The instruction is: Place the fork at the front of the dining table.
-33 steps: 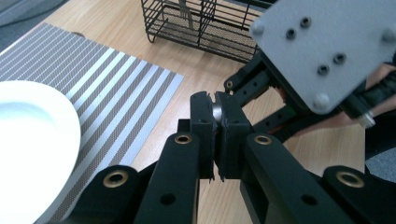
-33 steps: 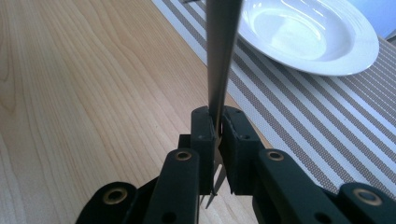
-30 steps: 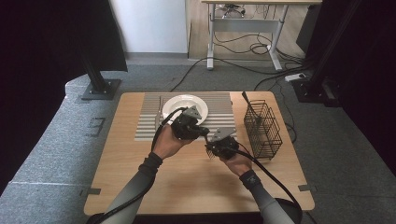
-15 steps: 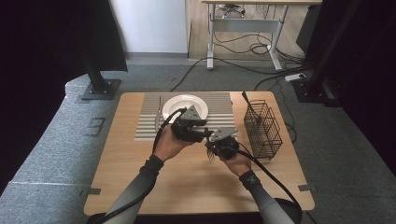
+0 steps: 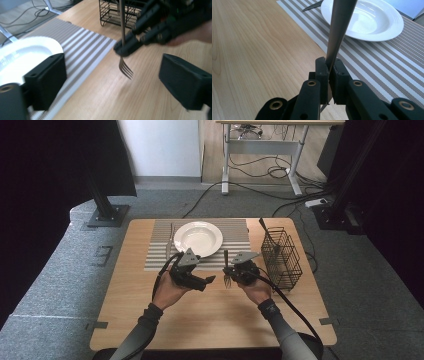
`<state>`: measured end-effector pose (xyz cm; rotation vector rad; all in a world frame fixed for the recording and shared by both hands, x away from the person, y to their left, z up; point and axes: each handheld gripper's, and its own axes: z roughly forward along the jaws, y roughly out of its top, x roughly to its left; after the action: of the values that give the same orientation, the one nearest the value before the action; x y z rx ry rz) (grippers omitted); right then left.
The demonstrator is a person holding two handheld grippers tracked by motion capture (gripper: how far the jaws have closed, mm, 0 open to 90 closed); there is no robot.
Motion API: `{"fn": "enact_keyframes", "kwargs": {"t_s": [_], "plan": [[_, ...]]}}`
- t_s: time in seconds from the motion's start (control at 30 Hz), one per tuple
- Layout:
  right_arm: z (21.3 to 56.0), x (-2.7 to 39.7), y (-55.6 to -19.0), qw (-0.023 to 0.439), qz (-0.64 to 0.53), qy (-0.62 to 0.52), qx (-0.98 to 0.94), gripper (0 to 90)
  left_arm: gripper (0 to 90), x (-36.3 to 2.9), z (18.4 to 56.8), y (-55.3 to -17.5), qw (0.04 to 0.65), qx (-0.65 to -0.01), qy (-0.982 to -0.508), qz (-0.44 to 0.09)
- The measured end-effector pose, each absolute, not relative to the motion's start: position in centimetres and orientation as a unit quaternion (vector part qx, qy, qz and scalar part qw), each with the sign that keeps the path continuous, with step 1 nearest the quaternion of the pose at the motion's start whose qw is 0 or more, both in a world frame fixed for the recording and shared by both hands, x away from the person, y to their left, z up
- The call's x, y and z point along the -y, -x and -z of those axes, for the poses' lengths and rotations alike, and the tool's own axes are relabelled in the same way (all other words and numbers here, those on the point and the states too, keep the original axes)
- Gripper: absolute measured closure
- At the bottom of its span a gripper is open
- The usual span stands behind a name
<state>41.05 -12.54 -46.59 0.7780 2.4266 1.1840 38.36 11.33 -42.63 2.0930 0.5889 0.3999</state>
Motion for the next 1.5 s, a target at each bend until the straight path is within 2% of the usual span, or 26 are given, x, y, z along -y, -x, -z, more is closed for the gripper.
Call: {"fn": "enact_keyframes", "kwargs": {"t_s": [0.13,0.53,0.97,1.27,1.5], "plan": [[46.5,12.8,-41.5,0.164,-0.414,-0.279,-0.851,84.3,0.0,-11.9,44.2,-37.5,0.443,-0.251,-0.845,-0.166],[46.1,14.0,-43.8,0.170,-0.397,-0.314,-0.845,84.2,0.0,-14.0,49.3,-35.0,0.440,-0.289,-0.837,-0.151],[45.5,15.0,-47.5,0.174,-0.381,-0.360,-0.834,84.2,0.0,-15.5,53.9,-33.1,0.367,-0.302,-0.867,-0.149],[46.1,15.0,-49.9,0.172,-0.364,-0.385,-0.831,84.3,0.0,-14.8,54.8,-33.1,0.336,-0.294,-0.882,-0.149],[47.1,14.4,-52.0,0.177,-0.338,-0.398,-0.834,84.3,0.0,-15.0,55.0,-33.6,0.332,-0.319,-0.880,-0.117]]}}
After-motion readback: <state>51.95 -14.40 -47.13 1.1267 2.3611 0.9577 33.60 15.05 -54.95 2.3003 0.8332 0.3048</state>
